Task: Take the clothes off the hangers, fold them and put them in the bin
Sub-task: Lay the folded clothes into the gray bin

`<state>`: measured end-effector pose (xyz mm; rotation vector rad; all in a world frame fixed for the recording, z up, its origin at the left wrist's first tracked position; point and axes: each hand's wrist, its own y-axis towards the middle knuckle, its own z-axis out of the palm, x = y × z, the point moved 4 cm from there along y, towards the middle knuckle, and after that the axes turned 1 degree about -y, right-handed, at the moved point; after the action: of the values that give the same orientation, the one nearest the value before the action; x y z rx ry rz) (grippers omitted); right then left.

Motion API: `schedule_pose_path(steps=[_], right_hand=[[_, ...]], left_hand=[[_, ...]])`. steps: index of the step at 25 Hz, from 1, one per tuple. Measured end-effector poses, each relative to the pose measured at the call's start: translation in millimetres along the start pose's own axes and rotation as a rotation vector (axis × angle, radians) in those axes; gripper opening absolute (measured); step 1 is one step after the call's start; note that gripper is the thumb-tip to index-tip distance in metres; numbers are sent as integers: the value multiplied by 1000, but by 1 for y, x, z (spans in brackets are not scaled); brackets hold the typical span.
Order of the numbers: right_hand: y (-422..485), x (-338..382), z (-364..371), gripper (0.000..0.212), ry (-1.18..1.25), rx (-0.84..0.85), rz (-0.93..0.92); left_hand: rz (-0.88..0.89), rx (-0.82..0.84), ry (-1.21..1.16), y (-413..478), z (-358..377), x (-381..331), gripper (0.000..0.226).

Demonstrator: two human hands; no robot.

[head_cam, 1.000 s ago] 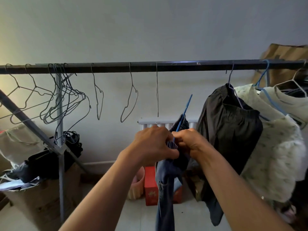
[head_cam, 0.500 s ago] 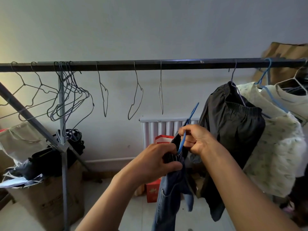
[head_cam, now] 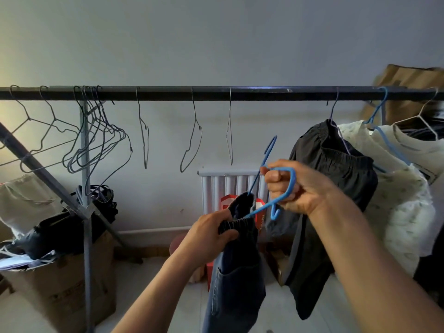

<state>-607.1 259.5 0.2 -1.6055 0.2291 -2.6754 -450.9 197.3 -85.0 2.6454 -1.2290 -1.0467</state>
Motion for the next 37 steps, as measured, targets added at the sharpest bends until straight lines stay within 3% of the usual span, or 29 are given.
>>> schedule_pose_path(steps=[3, 6, 12, 17, 21, 23, 25, 27, 29, 30, 31, 34, 37], right_hand=[[-22, 26, 15, 23, -78, 30, -46], [-19, 40, 16, 24, -194, -65, -94], [35, 81, 2, 22, -726, -527, -371], [67, 83, -17, 21, -947, -610, -270], [80, 64, -36, 18, -1032, -651, -258], [72, 67, -36, 17, -1364, -782, -304], [55, 62, -13, 34, -1768, -871, -432], [35, 36, 30, 61, -1753, -612, -558], [24, -11, 72, 83, -1436, -183, -364], [21, -37, 85, 82, -1365, -64, -289], [25, -56, 90, 72, -1351, -49, -307], [40, -70, 88, 33, -1245, -218, -519], [51, -68, 82, 16, -1116, -225, -580]], left_hand=[[-143, -92, -105, 3, 5, 22, 23], [-240, -151, -331, 2, -1, 33, 18], [-262, -225, -690, -10, -31, 41, 12], [-252, -378, -488, -20, -69, 37, 11], [-241, -444, -495, -24, -97, 23, 7], [-238, -449, -487, -24, -107, 15, 6], [-244, -427, -496, -23, -111, 10, 6], [-253, -403, -492, -20, -113, 6, 3], [-234, -389, -473, -17, -113, 0, 3], [-224, -383, -464, -17, -114, -2, 4], [-219, -381, -457, -16, -114, -3, 5], [-204, -358, -457, -17, -116, -3, 8], [-146, -331, -559, -29, -120, 4, 25]])
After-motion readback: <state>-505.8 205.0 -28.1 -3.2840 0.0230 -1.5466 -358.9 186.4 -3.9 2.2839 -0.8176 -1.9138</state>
